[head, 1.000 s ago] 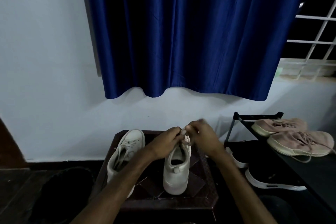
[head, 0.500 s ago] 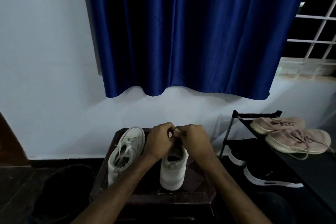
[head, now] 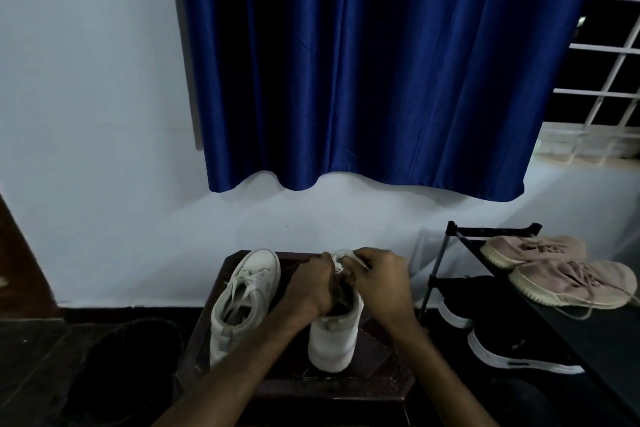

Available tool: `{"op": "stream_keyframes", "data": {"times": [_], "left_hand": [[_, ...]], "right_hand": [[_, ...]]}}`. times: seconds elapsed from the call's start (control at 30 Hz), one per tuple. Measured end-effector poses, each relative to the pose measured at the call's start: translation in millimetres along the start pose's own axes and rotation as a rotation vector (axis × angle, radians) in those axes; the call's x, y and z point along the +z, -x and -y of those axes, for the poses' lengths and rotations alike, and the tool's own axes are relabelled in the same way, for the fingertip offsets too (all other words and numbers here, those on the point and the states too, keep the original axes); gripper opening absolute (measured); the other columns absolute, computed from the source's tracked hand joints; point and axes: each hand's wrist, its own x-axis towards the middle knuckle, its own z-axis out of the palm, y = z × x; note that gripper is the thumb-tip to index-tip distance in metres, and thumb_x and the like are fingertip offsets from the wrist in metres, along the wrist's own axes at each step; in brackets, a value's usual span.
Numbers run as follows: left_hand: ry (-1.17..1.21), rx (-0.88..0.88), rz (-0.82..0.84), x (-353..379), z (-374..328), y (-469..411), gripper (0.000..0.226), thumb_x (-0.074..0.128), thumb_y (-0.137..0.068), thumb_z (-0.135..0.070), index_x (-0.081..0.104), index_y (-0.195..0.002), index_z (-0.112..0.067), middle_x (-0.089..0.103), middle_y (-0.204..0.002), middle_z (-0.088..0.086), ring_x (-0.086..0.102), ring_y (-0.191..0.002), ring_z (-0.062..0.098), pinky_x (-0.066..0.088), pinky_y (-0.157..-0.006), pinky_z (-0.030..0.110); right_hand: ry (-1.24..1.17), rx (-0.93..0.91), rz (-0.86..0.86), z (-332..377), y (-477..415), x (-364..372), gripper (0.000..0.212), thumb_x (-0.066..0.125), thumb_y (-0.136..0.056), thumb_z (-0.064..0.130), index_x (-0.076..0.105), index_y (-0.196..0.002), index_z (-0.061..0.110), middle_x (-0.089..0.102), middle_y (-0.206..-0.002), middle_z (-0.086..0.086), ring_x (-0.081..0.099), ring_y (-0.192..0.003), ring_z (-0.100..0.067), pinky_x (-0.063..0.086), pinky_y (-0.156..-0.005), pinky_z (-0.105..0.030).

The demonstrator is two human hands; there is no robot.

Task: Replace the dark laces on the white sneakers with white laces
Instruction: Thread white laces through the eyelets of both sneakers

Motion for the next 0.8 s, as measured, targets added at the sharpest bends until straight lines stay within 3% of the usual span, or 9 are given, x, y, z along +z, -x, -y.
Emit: {"op": "stream_keyframes", "data": {"times": [0.07,0.17,0.23,0.3,0.43,0.53,0.6,0.7,0.8], "left_hand": [[0.034,-0.007,-0.071,-3.5,1.9,3.9,0.036,0.066,-0.075,-0.038,0.058,-0.098,-0.012,0.068,-0.103,0.011,0.065,-0.099,0.032,0.049,-0.075,0.034],[0.093,-0.001,-0.092,-6.4,9.4,6.5,0.022,0.066,-0.074,-0.032,0.070,-0.078,-0.011,0.071,-0.087,0.013,0.068,-0.090,0.029,0.044,-0.064,0.030],[0.121,-0.009,-0.108,-7.5,9.2,9.1,0.023,0.068,-0.074,-0.033,0.073,-0.080,-0.012,0.072,-0.089,0.012,0.066,-0.092,0.028,0.047,-0.069,0.031],[0.150,-0.042,-0.086,-9.3,8.3,8.3,0.018,0.067,-0.077,-0.029,0.070,-0.084,-0.013,0.072,-0.097,0.010,0.065,-0.099,0.027,0.047,-0.076,0.029],[0.157,-0.064,0.058,-15.5,9.3,4.7,0.007,0.066,-0.074,-0.015,0.070,-0.075,-0.021,0.074,-0.094,0.009,0.070,-0.089,0.025,0.052,-0.062,0.025],[0.209,-0.077,0.043,-16.8,9.8,5.8,0.008,0.065,-0.076,-0.021,0.067,-0.071,-0.016,0.073,-0.086,0.007,0.069,-0.082,0.025,0.050,-0.056,0.025],[0.220,-0.074,0.029,-16.5,8.7,8.4,0.012,0.063,-0.077,-0.018,0.070,-0.080,-0.008,0.072,-0.087,0.008,0.069,-0.083,0.027,0.053,-0.061,0.029],[0.204,-0.062,0.020,-15.8,9.4,12.0,0.007,0.065,-0.072,-0.014,0.071,-0.075,-0.012,0.074,-0.085,0.008,0.071,-0.084,0.026,0.049,-0.061,0.026],[0.235,-0.095,-0.021,-13.0,11.7,11.5,0.011,0.070,-0.074,-0.019,0.068,-0.081,-0.011,0.073,-0.094,0.011,0.068,-0.093,0.026,0.047,-0.071,0.030]], "right_hand": [[0.123,-0.144,0.085,6.6,9.6,-3.0,0.014,0.069,-0.084,0.023,0.073,-0.072,0.016,0.069,-0.067,-0.003,0.061,-0.065,-0.015,0.046,-0.060,-0.027],[0.345,-0.252,0.422,6.4,9.8,-7.0,0.014,0.066,-0.081,0.015,0.075,-0.092,0.017,0.069,-0.083,-0.006,0.058,-0.084,-0.023,0.045,-0.068,-0.028],[0.420,-0.243,0.584,11.5,-0.7,-14.8,0.011,0.063,-0.084,0.009,0.072,-0.091,0.006,0.061,-0.074,-0.008,0.054,-0.079,-0.024,0.035,-0.060,-0.020],[0.499,-0.242,0.738,20.9,-11.8,-16.7,0.016,0.056,-0.089,0.003,0.065,-0.097,-0.007,0.062,-0.084,-0.021,0.051,-0.080,-0.030,0.030,-0.060,-0.020],[0.844,-0.276,0.947,38.9,-8.9,2.3,0.030,0.052,-0.096,0.012,0.061,-0.120,-0.003,0.062,-0.121,-0.018,0.059,-0.113,-0.031,0.042,-0.081,-0.031],[1.036,-0.323,1.139,39.5,-7.6,13.7,0.043,0.048,-0.099,0.010,0.045,-0.139,-0.004,0.041,-0.148,-0.021,0.038,-0.137,-0.032,0.029,-0.109,-0.032],[1.042,-0.345,1.170,43.2,-13.6,5.7,0.040,0.049,-0.099,0.013,0.048,-0.137,-0.001,0.045,-0.144,-0.018,0.045,-0.130,-0.032,0.036,-0.104,-0.036],[0.943,-0.383,1.077,47.1,-21.1,-7.2,0.027,0.052,-0.094,0.009,0.061,-0.119,0.003,0.063,-0.119,-0.013,0.058,-0.103,-0.027,0.034,-0.072,-0.030],[0.936,-0.462,0.875,47.8,-17.5,-9.7,0.026,0.052,-0.095,0.009,0.062,-0.117,-0.001,0.062,-0.115,-0.019,0.061,-0.105,-0.034,0.039,-0.071,-0.032]]}}
